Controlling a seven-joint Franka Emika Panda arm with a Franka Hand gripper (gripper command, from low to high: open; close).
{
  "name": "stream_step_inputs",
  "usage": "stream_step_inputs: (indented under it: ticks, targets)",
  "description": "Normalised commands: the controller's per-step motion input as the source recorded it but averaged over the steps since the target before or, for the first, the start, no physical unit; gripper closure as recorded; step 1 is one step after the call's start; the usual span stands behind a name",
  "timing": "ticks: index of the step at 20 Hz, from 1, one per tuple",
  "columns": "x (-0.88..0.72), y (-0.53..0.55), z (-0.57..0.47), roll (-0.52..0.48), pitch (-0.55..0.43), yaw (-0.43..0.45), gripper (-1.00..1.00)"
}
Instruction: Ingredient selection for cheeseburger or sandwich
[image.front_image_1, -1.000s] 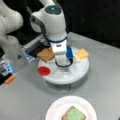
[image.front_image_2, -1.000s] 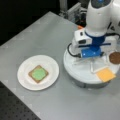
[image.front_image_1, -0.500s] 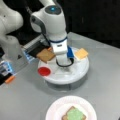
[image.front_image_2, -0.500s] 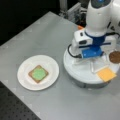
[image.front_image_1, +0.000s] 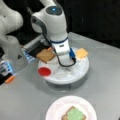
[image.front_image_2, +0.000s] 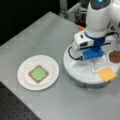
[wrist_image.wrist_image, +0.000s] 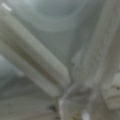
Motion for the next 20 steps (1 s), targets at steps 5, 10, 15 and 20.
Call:
stream_step_inputs:
  ticks: [5,10,15,20]
  targets:
    - [0.14,-0.05,-0.01,0.067,0.049,0.358,-1.00]
    - [0.12,-0.07,0.04,0.070,0.072,0.317,-1.00]
    - [0.09,-0.08,0.07,0.060,0.072,0.226,-1.00]
    - [0.09,-0.11,0.09,0.061,0.078,0.194,-1.00]
